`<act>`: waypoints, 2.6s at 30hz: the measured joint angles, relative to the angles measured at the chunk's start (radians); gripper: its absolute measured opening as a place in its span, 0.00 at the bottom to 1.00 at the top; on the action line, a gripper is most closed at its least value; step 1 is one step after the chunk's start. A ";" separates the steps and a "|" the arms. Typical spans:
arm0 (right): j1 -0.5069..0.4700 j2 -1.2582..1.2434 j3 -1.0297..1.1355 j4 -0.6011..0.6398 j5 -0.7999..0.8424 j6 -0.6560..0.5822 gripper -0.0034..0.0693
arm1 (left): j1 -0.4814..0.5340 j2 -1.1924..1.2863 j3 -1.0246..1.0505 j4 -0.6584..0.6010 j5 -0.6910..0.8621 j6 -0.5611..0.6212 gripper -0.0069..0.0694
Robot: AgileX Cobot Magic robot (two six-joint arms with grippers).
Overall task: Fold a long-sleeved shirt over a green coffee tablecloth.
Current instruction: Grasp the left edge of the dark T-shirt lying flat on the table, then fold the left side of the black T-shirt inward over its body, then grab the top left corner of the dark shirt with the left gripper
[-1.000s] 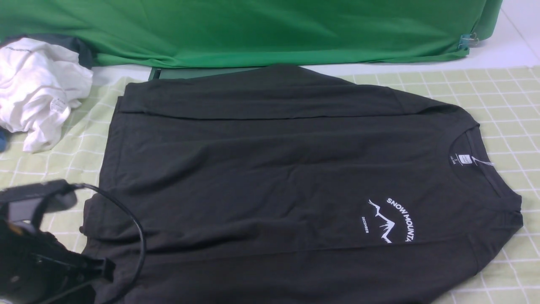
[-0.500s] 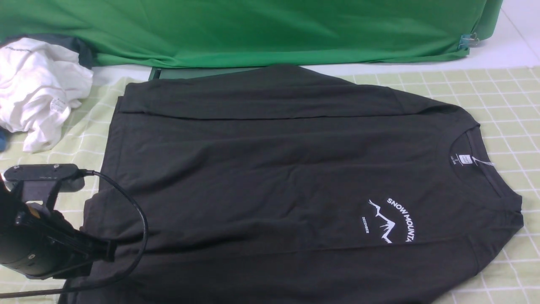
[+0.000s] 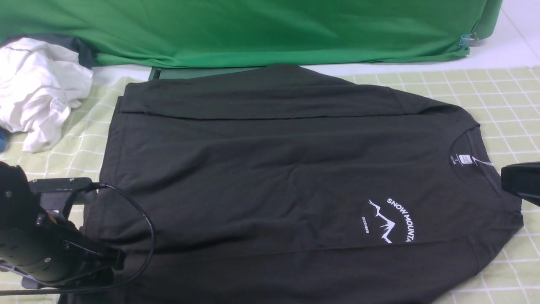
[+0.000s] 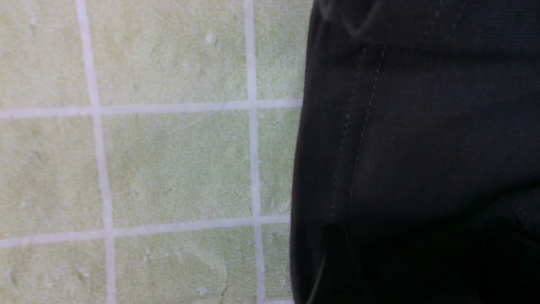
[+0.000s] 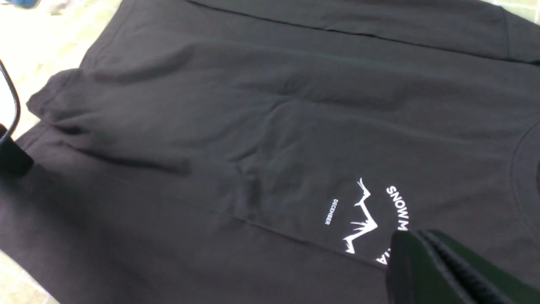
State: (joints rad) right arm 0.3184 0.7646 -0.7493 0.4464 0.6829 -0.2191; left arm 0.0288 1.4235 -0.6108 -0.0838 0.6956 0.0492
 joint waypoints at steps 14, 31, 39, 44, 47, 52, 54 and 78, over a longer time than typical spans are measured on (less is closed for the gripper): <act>0.000 0.000 0.000 0.003 -0.013 0.000 0.06 | 0.000 0.000 -0.002 -0.028 0.038 0.035 0.17; 0.000 0.000 0.000 0.003 -0.054 0.000 0.07 | -0.255 -0.071 -0.299 0.084 0.159 0.038 0.11; 0.000 0.000 0.000 0.003 -0.058 0.000 0.09 | -0.280 -0.055 -0.549 0.256 0.182 -0.058 0.11; 0.000 0.000 0.000 0.003 -0.058 0.000 0.09 | -0.223 -0.003 -0.619 0.288 0.182 -0.068 0.11; 0.000 0.000 0.000 0.003 -0.058 0.000 0.10 | -0.187 0.050 -0.624 0.293 0.172 -0.068 0.11; 0.000 0.000 0.000 0.003 -0.062 0.000 0.10 | -0.161 0.165 -0.624 0.322 0.116 -0.068 0.11; 0.000 0.000 0.000 0.003 -0.062 0.000 0.10 | -0.159 0.211 -0.624 0.331 0.091 -0.068 0.11; 0.074 0.425 -0.264 -0.116 0.278 -0.038 0.43 | -0.158 0.272 -0.622 0.350 0.192 -0.161 0.43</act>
State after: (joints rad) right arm 0.3924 1.1892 -1.0136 0.3301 0.9607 -0.2572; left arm -0.1295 1.6954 -1.2330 0.2657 0.8881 -0.1117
